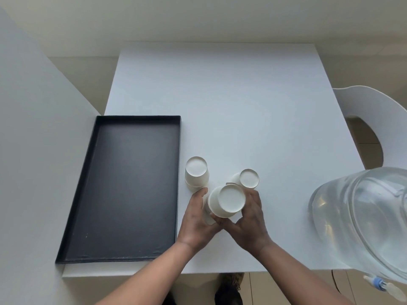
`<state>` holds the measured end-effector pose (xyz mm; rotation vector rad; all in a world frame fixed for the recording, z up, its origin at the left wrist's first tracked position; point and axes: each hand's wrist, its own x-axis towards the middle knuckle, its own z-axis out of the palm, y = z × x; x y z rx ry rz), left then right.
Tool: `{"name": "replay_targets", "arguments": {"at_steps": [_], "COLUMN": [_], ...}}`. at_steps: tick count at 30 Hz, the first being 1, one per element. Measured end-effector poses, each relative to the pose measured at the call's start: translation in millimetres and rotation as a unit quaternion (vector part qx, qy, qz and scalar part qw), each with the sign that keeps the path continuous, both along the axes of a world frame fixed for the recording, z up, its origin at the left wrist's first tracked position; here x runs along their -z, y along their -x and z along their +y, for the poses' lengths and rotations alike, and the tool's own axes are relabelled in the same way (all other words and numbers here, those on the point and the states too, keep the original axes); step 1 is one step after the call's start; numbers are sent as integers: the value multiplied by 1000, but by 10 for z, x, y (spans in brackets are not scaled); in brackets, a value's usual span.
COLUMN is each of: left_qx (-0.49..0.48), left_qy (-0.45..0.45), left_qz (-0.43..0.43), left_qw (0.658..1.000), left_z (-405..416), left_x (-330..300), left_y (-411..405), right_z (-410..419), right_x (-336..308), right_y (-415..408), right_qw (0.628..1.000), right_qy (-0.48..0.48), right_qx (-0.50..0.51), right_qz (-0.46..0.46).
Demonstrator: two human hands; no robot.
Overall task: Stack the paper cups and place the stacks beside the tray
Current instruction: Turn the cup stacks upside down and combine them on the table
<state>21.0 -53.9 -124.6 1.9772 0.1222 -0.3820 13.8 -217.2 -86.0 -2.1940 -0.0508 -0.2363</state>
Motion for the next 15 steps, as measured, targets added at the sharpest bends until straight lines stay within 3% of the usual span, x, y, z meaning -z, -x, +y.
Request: {"name": "replay_targets", "arguments": {"at_steps": [7, 15], "left_qx": [31, 47], "left_qy": [-15, -12], "left_qz": [12, -22], "left_qw": [999, 999], "left_z": [123, 108], "left_x": [27, -58], "left_y": [75, -1], "right_z": [54, 84], "right_x": [252, 235], "right_y": [103, 85], "right_qw": [983, 991], "right_qy": [-13, -69], "right_qx": [-18, -4], "right_qz": [184, 112]}}
